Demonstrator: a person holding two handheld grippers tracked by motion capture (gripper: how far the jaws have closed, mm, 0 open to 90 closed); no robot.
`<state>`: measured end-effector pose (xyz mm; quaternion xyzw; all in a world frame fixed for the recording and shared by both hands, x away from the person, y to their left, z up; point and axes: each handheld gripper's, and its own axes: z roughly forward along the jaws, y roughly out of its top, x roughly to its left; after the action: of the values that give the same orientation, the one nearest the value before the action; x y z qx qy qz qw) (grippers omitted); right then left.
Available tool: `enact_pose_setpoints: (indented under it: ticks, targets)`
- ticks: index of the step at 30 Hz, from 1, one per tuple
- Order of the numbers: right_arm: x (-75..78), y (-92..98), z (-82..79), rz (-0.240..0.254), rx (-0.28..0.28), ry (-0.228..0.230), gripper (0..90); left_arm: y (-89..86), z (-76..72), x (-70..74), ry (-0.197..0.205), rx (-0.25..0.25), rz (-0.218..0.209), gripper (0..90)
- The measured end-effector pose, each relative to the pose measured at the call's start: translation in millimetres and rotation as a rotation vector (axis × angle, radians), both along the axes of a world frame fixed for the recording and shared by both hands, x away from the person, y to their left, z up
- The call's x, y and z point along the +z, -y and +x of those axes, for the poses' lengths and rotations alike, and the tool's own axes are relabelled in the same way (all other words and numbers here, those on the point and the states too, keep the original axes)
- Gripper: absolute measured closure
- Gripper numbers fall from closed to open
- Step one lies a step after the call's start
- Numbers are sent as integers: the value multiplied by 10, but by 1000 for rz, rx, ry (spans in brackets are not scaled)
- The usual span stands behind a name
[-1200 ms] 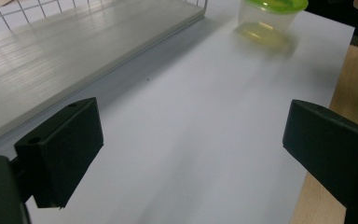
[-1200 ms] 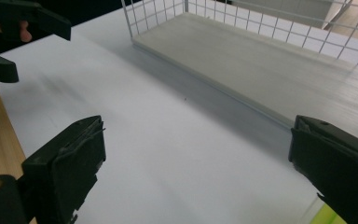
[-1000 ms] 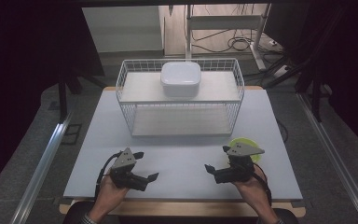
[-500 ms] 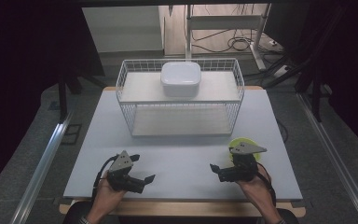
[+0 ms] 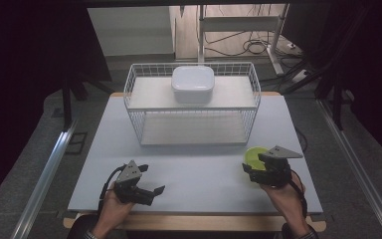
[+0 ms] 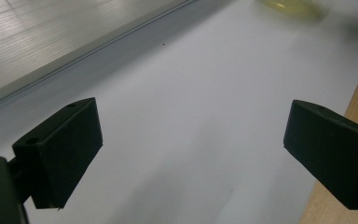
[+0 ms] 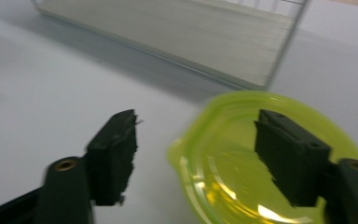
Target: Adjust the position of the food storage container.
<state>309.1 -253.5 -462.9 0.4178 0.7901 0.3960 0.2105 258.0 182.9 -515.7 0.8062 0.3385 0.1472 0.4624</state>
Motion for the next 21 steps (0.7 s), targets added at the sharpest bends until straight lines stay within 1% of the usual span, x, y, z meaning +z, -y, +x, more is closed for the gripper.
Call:
enact_pose_setpoints:
  ticks: [2,6,9,10,12,14,18,19,21]
  targets:
    - [9,78,19,3,1,-14,503,-2,2,-1,-2,1,-3,42]
    - [23,198,37,-26,-25,-19,722,-2,6,-5,-4,2,-4,42]
    - [55,285,42,-38,-61,-7,867,-3,12,-13,-9,1,-3,43]
    - [64,319,45,-38,-73,1,897,-4,14,-15,-11,2,-2,43]
    - [80,387,61,-36,-100,1,898,-6,15,-16,-12,4,-4,43]
    - [81,462,83,-45,-132,12,899,-8,17,-17,-13,6,-5,44]
    - [31,612,158,-36,-188,-3,899,-9,22,-23,-19,5,-6,45]
    - [-1,669,197,-41,-216,-8,899,-8,24,-25,-20,4,-4,45]
    - [-15,691,216,-41,-226,-12,898,-7,25,-27,-21,5,-4,45]
